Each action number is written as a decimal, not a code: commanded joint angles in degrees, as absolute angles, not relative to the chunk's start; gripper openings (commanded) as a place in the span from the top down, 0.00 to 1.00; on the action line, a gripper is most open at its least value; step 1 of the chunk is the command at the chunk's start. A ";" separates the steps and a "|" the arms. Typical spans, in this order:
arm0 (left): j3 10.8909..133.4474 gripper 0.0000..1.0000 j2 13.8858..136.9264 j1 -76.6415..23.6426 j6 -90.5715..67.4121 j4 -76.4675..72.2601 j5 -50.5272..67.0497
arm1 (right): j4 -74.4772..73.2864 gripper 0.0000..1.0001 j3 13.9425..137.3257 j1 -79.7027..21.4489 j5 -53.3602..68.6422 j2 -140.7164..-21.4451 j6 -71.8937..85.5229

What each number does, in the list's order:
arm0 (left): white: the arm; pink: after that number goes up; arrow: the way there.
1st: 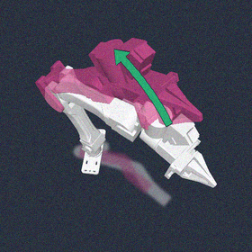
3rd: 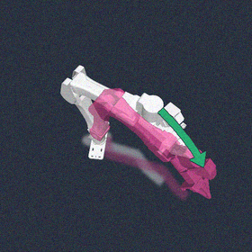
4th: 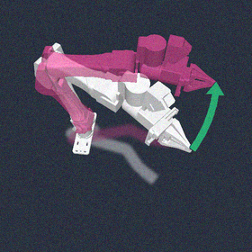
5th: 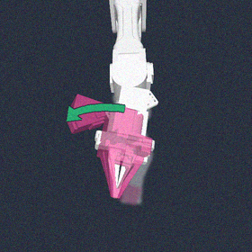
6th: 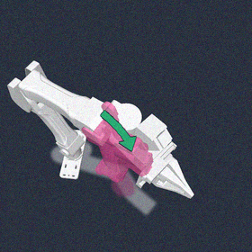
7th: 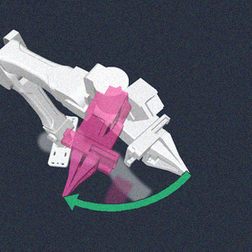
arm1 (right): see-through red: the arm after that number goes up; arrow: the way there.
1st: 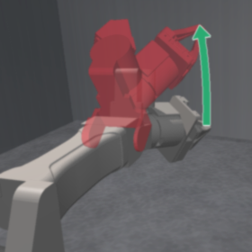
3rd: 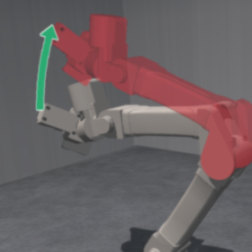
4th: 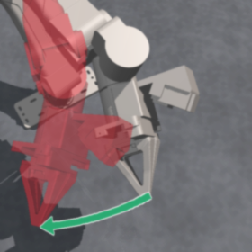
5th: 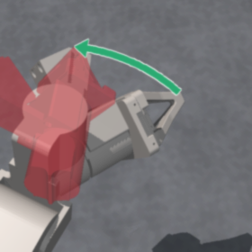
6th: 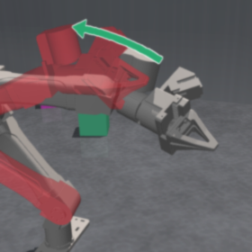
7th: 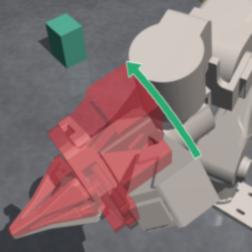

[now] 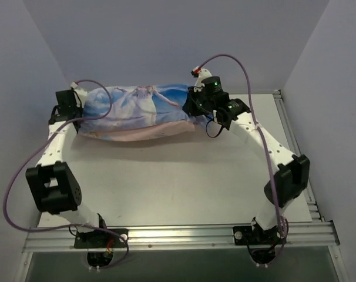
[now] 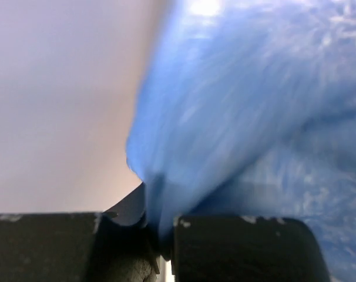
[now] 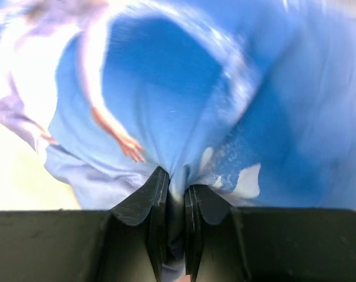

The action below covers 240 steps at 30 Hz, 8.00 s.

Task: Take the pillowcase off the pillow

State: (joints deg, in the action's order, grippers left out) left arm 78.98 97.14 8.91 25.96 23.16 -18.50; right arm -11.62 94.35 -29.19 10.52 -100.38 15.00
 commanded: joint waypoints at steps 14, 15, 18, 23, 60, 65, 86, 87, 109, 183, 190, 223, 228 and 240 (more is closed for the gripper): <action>102.99 0.98 76.59 8.71 27.16 43.58 -15.47 | -21.18 1.00 96.25 -34.75 12.45 -70.31 31.36; 104.23 0.98 79.08 7.66 26.98 44.12 -16.25 | -20.22 1.00 93.11 -32.19 16.22 -71.97 32.16; 109.32 0.98 89.62 3.09 26.89 44.91 -19.16 | -7.18 1.00 82.67 -19.23 32.48 -77.22 37.85; 132.39 0.98 104.41 0.62 19.54 56.31 -15.22 | -6.57 1.00 85.14 -8.26 37.73 -89.29 38.78; 136.49 0.98 78.23 -16.53 14.68 59.50 -6.93 | -10.35 1.00 105.28 -60.73 -14.09 -106.16 -10.30; 142.80 0.98 75.94 -14.86 17.39 57.22 -15.81 | -8.10 1.00 115.03 -63.80 15.94 -108.45 1.20; 132.56 0.06 93.07 -16.96 22.76 63.19 7.64 | 7.68 0.27 101.73 -23.22 47.92 -127.64 37.39; 130.89 0.06 93.08 -17.48 23.37 63.11 7.99 | 1.56 0.15 107.43 -22.33 46.16 -130.84 33.44; 101.50 0.02 96.58 -47.37 23.22 44.75 4.59 | -1.15 0.00 58.21 -11.86 20.74 -73.69 32.76; 103.35 0.06 106.80 -20.65 19.69 38.67 -2.73 | 14.33 0.32 68.36 -17.23 27.24 -98.06 34.98; 111.18 0.06 100.28 -34.52 25.57 44.64 -0.88 | 14.86 0.31 64.17 -11.52 28.56 -95.63 35.69; 109.52 0.98 110.59 -43.77 20.84 34.02 -13.63 | 22.06 0.20 50.88 -12.72 32.52 -90.43 36.38; 111.10 0.98 107.76 -42.19 18.20 37.18 -10.11 | 24.51 0.20 58.09 -17.14 31.02 -97.55 39.01; 104.42 0.98 98.44 -37.36 11.43 39.02 4.21 | 56.52 0.89 61.08 -25.48 39.29 -107.75 56.26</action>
